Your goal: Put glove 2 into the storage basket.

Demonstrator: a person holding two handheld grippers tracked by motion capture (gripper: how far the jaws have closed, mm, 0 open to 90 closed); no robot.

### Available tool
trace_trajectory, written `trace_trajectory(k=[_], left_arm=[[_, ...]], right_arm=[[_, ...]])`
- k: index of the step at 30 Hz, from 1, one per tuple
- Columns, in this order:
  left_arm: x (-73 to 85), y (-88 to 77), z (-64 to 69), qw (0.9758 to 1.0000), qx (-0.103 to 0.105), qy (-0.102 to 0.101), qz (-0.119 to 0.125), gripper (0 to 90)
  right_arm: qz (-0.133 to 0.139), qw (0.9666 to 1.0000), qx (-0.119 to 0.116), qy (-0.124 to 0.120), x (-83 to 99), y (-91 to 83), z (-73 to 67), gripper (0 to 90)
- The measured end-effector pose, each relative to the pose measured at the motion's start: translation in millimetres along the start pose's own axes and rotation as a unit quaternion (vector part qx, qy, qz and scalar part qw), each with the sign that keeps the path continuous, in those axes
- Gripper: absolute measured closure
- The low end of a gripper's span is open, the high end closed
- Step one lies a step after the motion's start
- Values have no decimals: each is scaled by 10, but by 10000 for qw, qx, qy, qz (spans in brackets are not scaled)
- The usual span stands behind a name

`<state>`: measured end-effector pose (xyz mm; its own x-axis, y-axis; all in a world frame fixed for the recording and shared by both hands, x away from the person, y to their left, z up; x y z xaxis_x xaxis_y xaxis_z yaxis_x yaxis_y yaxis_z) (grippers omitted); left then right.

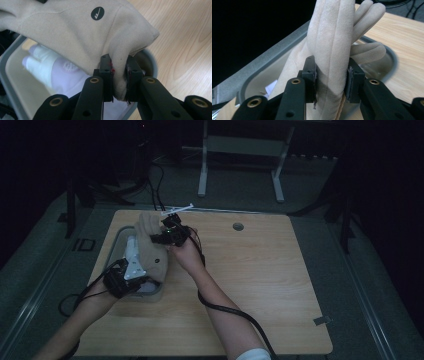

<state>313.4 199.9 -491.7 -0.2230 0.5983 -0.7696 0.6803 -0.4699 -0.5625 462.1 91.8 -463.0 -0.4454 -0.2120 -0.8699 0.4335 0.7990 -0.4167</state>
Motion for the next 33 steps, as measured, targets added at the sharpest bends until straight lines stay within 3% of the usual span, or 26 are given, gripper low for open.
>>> trace_trajectory(k=[9, 14, 18, 22, 30, 33], left_arm=[[245, -124, -144, 9998, -93, -125, -146, 799], [343, -90, -186, 9993, -83, -187, -317, 799], [419, -23, -195, 9988, -53, -297, -377, 798], [462, 36, -182, 9982, 32, -381, -458, 798], [477, 68, -181, 9974, 97, -559, -440, 786], [466, 61, -183, 9964, 215, -694, -444, 691]], right_arm=[[-132, 9999, -103, -38, 28, 299, -140, 670], [-229, 9996, 12, -187, 102, 455, -172, 669], [-427, 9984, 183, -318, 241, 563, -120, 664], [-604, 9979, 192, -141, 387, 631, -19, 647], [-608, 9978, 208, -135, 390, 602, 41, 473], [-531, 9982, 232, -134, 337, 495, 91, 370]])
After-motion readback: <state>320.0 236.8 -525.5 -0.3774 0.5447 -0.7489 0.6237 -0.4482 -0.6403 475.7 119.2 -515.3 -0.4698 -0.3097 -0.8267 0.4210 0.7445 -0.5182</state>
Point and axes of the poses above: each handheld gripper's, and its own axes: y roughly forward along the jaws, x roughly out of its underside, z roughly to its right, the point moved 5 cm from there along y, roughly forward along the jaws, and after that the axes turned 13 degrees about z, right-handed, at the moved point
